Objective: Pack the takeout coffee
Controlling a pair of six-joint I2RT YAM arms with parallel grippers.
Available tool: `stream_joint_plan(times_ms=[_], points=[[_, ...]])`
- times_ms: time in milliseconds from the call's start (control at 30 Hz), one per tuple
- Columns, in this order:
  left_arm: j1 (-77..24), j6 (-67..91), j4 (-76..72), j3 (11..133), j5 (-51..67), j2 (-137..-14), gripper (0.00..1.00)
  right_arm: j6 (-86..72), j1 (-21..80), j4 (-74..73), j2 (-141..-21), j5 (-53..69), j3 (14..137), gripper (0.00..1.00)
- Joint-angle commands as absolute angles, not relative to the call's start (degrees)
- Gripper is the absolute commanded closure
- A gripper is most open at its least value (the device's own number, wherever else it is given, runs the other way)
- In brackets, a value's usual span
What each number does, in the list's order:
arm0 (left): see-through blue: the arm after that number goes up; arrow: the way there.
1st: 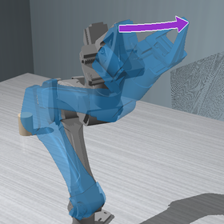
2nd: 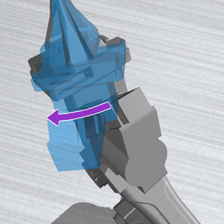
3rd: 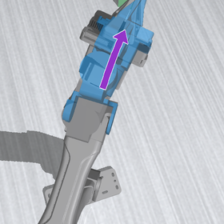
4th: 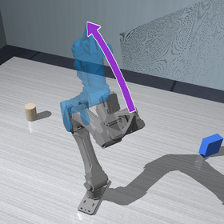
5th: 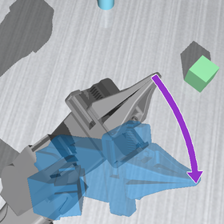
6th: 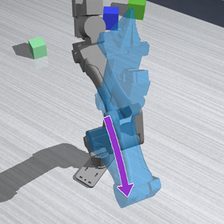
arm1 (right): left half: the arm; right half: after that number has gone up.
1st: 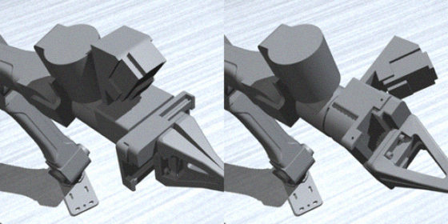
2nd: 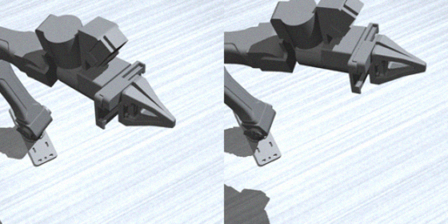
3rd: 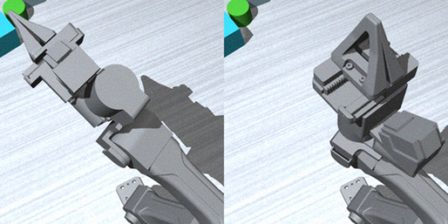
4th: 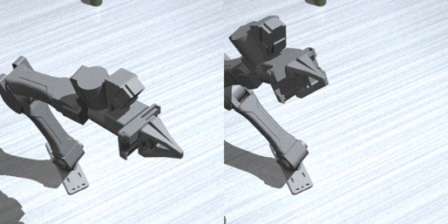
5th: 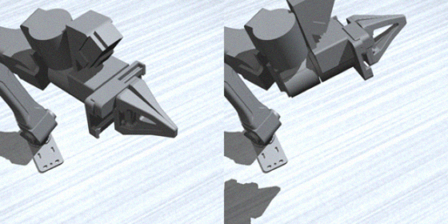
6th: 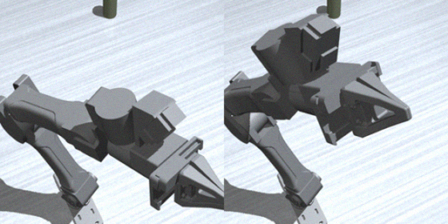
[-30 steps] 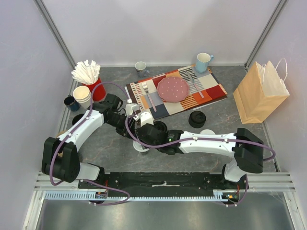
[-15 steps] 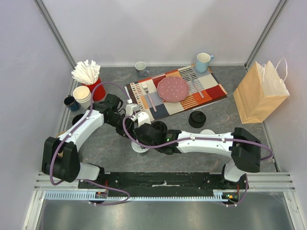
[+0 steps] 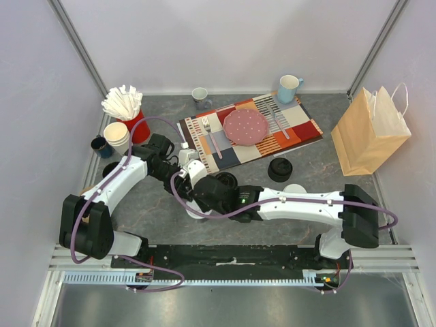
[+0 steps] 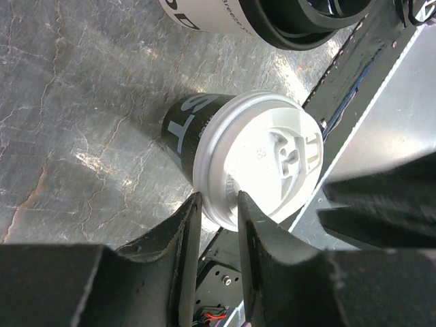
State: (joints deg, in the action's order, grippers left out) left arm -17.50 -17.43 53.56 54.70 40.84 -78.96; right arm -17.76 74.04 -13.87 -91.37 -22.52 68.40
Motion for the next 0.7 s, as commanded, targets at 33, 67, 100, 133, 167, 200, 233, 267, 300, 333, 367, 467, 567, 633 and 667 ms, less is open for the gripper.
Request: stream_joint_plan(times_ms=[33, 67, 100, 133, 167, 200, 233, 267, 300, 333, 367, 467, 567, 633, 667], points=[[-17.8, -20.0, 54.0, 56.6, 42.4, -78.0, 0.66, -14.0, 74.1, -4.8, -86.9, -14.6, 65.6, 0.91], [-17.8, -20.0, 54.0, 56.6, 42.4, -78.1, 0.66, -13.7, 74.0, -3.4, -87.0, -12.8, 64.5, 1.0], [-17.8, -20.0, 54.0, 56.6, 42.4, -78.2, 0.66, -13.6, 74.1, -0.5, -87.0, -9.8, 61.8, 1.0], [-17.8, -20.1, 54.0, 56.6, 42.5, -78.1, 0.66, -13.8, 74.0, 2.0, -87.1, -8.7, 60.4, 1.0], [-17.8, -20.1, 54.1, 56.7, 42.4, -78.1, 0.66, -14.2, 73.7, 3.4, -87.3, -7.9, 59.1, 1.0], [-17.8, -20.1, 54.0, 56.7, 42.5, -78.2, 0.66, -14.7, 73.3, 5.5, -87.8, -7.2, 56.6, 1.0], [-17.9, -20.2, 54.1, 56.6, 42.2, -78.3, 0.66, -15.5, 72.3, 6.2, -88.2, -6.7, 55.5, 1.0], [-18.0, -20.2, 54.0, 56.6, 42.0, -78.3, 0.66, -17.1, 71.6, 6.9, -88.5, -6.3, 54.2, 1.0], [-18.0, -20.2, 54.0, 56.6, 41.9, -78.4, 0.66, -18.0, 70.8, 8.6, -88.9, -6.0, 51.5, 1.0], [-18.2, -20.3, 54.0, 56.5, 41.8, -78.4, 0.66, -18.5, 69.8, 9.3, -89.1, -5.9, 50.3, 1.0], [-18.3, -20.3, 54.0, 56.5, 41.7, -78.5, 0.67, -19.3, 69.4, 9.9, -89.2, -5.9, 49.2, 1.0], [-18.5, -20.4, 54.0, 56.6, 41.7, -78.7, 0.67, -19.6, 69.1, 9.4, -90.1, -5.9, 48.0, 1.0], [-18.7, -20.4, 54.1, 56.6, 41.6, -78.6, 0.67, -19.3, 69.2, 7.1, -89.3, -5.5, 49.7, 1.0], [-18.8, -20.3, 54.0, 56.5, 41.6, -78.5, 0.67, -18.3, 69.3, 5.8, -88.7, -4.9, 52.1, 1.0], [-18.8, -20.1, 54.1, 56.6, 41.5, -78.4, 0.67, -17.7, 69.4, 4.1, -88.1, -4.7, 53.2, 1.0]])
